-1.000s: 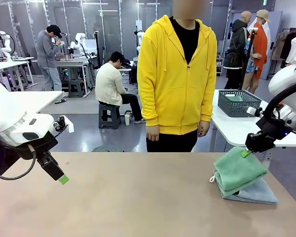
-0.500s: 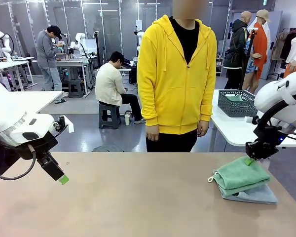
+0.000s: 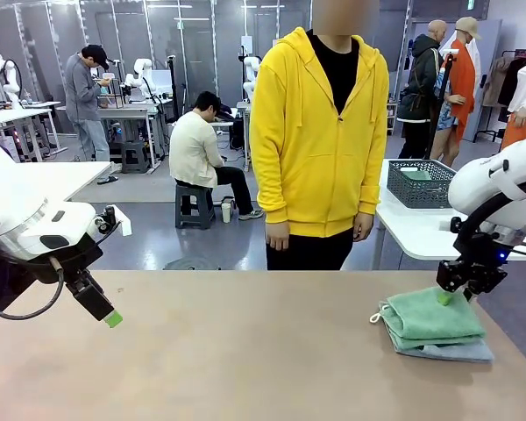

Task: Fold the towels and place them in the basket.
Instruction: Stack the folded Towel with hook on the right side of the table.

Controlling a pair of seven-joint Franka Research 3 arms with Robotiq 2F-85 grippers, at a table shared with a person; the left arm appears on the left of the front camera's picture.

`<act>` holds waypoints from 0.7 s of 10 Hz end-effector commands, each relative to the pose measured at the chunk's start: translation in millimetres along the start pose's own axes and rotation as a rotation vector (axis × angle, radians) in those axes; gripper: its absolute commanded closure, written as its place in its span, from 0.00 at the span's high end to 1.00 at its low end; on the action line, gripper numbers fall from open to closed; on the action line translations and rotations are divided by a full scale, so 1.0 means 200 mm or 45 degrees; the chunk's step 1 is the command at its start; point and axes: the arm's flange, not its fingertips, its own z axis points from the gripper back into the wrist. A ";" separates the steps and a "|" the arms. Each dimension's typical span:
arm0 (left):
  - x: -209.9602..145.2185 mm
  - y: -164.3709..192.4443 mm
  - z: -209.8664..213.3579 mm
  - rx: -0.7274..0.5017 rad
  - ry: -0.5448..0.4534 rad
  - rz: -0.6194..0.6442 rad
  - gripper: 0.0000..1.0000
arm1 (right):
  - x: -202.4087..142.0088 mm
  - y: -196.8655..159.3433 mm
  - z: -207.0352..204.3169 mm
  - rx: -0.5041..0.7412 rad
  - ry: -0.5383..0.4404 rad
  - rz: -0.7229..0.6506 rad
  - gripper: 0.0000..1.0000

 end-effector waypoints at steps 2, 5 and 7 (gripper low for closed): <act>0.00 -0.01 -0.01 0.027 0.010 0.008 1.00 | -0.06 0.06 0.08 -0.085 -0.001 -0.045 1.00; 0.00 -0.01 -0.01 0.027 0.010 0.008 1.00 | -0.06 0.11 0.13 -0.121 -0.024 -0.040 1.00; 0.00 -0.01 -0.01 0.027 0.010 0.008 1.00 | -0.04 0.06 0.13 -0.077 -0.023 -0.008 1.00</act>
